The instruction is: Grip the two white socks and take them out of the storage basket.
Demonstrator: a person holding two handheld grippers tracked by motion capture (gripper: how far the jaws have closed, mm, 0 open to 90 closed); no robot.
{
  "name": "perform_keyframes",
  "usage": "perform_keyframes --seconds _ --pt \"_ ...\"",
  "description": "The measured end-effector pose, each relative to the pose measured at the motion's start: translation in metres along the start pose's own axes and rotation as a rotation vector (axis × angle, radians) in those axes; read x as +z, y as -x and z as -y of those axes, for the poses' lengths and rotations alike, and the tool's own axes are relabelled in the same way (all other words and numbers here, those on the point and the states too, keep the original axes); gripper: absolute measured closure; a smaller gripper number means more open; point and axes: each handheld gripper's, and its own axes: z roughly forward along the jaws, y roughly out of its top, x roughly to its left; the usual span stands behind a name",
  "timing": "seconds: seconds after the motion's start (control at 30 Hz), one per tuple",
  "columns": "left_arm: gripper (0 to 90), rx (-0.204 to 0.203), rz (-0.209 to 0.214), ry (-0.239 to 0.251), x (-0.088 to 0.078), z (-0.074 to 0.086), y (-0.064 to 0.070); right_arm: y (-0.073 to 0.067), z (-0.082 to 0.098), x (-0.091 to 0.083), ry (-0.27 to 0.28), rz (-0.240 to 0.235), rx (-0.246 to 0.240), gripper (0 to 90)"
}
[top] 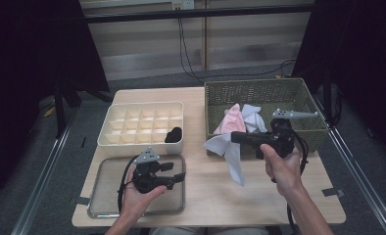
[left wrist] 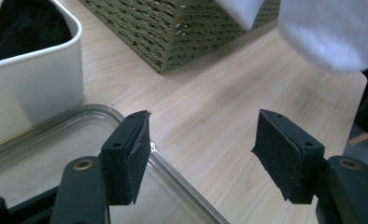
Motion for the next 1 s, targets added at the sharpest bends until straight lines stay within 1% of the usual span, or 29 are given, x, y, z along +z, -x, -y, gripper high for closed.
perform_keyframes --seconds 0.1,0.17,0.2,0.23,0.3,0.37,0.43,0.5,0.57,0.63,0.73,0.77,0.8,0.87,1.0 --pt "35.8 -0.007 -0.004 0.005 -0.001 0.0 -0.002 0.001 0.007 0.011 -0.018 -0.014 0.016 86.3" --pt "36.2 -0.008 0.0 0.006 -0.001 -0.001 -0.002 0.0 0.01 0.017 -0.023 -0.014 0.014 86.3" --pt "36.5 -0.003 -0.001 0.002 -0.001 -0.001 -0.002 -0.001 0.011 0.02 -0.025 -0.023 0.018 86.3" --pt "36.5 -0.006 -0.002 0.003 -0.001 -0.001 -0.001 -0.001 0.013 0.023 -0.023 -0.029 0.023 86.4" --pt "36.8 0.002 0.006 -0.003 -0.001 0.0 -0.001 -0.001 0.019 0.03 -0.021 -0.039 0.03 86.3" --pt "37.7 0.009 0.011 -0.009 0.0 0.0 0.0 0.001 0.026 0.034 -0.029 -0.036 0.047 86.3" --pt "38.2 0.013 0.017 -0.011 0.0 0.001 0.001 0.006 0.036 0.038 -0.034 -0.03 0.064 86.3" --pt "39.6 0.009 0.02 -0.008 0.002 0.002 0.002 0.012 0.049 0.041 -0.049 -0.013 0.085 86.3" --pt "40.9 0.008 0.028 -0.015 0.006 0.002 0.004 0.018 0.058 0.043 -0.062 -0.002 0.105 86.3" --pt "41.5 0.024 0.032 -0.028 0.009 0.002 0.007 0.023 0.067 0.042 -0.078 0.025 0.11 86.3" --pt "44.4 0.031 0.04 -0.029 0.013 0.0 0.011 0.031 0.076 0.038 -0.086 0.05 0.125 86.3" --pt "45.3 0.034 0.046 -0.028 0.014 -0.001 0.012 0.033 0.078 0.035 -0.086 0.067 0.127 86.3" --pt "46.5 0.04 0.052 -0.029 0.016 -0.003 0.014 0.037 0.08 0.032 -0.089 0.072 0.131 86.3" --pt "47.9 0.045 0.06 -0.031 0.019 -0.004 0.016 0.041 0.084 0.026 -0.092 0.098 0.135 86.3" --pt "49.4 0.047 0.089 -0.048 0.03 -0.005 0.022 0.051 0.097 0.014 -0.101 0.129 0.159 86.1"
